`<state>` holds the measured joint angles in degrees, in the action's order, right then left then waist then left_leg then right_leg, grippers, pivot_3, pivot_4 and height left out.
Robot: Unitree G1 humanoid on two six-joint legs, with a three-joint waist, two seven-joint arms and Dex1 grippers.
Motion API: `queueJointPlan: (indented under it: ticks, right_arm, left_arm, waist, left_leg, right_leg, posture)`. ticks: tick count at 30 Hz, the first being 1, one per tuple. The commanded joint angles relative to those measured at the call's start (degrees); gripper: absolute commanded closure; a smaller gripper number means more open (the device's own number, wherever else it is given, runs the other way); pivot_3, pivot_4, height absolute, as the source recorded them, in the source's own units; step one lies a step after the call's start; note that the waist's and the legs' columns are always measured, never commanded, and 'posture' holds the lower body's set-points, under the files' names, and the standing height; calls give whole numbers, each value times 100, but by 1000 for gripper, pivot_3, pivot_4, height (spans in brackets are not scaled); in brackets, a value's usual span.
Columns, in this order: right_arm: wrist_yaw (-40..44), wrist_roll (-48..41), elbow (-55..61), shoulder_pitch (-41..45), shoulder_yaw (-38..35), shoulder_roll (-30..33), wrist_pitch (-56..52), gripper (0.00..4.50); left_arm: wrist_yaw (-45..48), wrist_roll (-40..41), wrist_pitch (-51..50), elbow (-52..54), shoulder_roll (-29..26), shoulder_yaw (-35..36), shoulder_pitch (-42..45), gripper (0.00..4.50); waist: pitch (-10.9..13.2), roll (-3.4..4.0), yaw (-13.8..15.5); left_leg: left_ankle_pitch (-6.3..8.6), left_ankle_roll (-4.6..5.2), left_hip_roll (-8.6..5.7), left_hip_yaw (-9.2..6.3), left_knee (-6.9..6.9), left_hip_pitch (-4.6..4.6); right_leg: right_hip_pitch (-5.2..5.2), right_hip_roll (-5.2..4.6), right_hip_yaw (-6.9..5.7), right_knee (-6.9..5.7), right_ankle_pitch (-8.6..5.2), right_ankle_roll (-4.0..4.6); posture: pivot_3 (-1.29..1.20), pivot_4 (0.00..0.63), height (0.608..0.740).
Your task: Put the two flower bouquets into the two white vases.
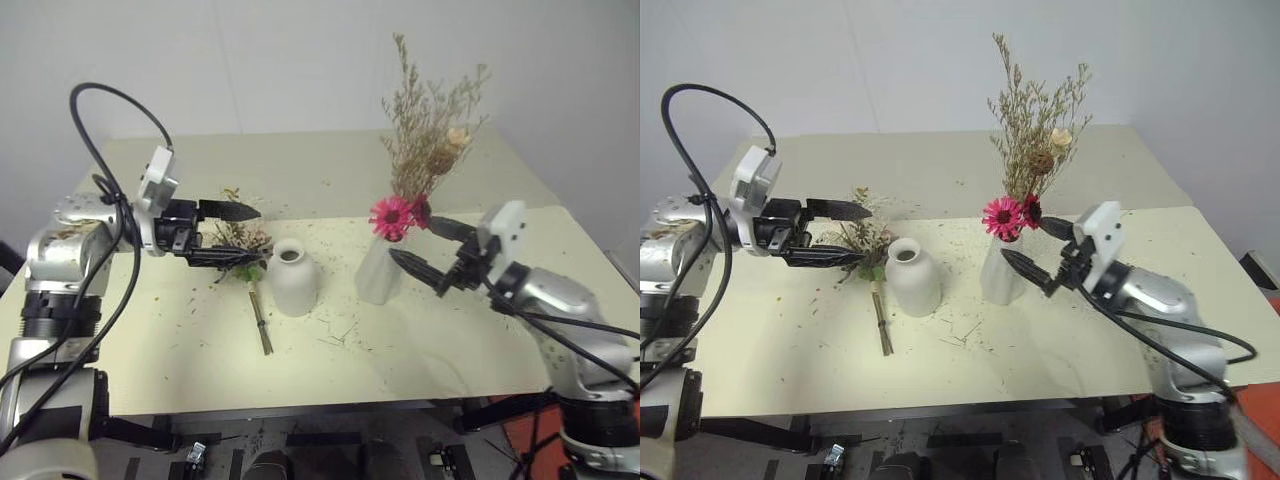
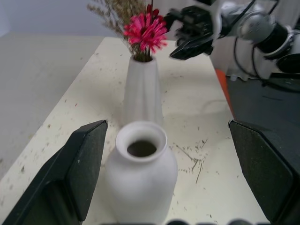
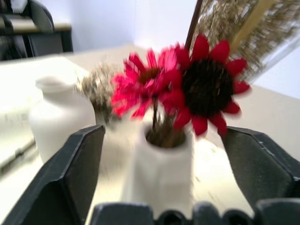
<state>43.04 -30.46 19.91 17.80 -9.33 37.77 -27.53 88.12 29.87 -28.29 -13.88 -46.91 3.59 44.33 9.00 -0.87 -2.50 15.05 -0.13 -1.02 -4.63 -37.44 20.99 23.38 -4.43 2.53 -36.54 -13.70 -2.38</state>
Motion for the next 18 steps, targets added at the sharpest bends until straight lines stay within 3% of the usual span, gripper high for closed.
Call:
queueJointPlan:
  ticks: [1,9,14,18]
  right_arm:
    - [522,-255,287,-228,-260,597,-299,15]
    - [1680,-517,300,-567,-422,1819,-431,15]
    - [2163,-744,220,-139,-415,2028,-356,15]
    - [2534,-797,207,203,-286,2106,-282,15]
  left_arm:
    - [-336,54,-199,419,-176,205,-251,0]
    - [-1475,-892,-1187,1267,-978,-462,-838,0]
    - [-2145,-1205,-2361,1579,-921,-1043,-573,0]
    - [-2889,-1461,-3616,1618,-537,-1651,-119,0]
  waist:
    - [0,0,5]
    - [2,-2,-5]
    - [3,-5,24]
    - [4,-5,49]
  left_leg:
    - [0,0,0,0,-1,-2]
    - [2,3,2,3,3,-21]
    - [2,3,1,2,3,-31]
    - [2,3,0,1,2,-23]
  right_leg:
    - [-2,0,0,1,0,0]
    - [-18,2,5,41,-2,-2]
    - [-32,1,2,41,-3,-4]
    - [-30,0,0,42,-3,-5]
  posture:
    - [0,150,740]
    - [0,150,740]
    - [0,150,740]
    - [0,150,740]
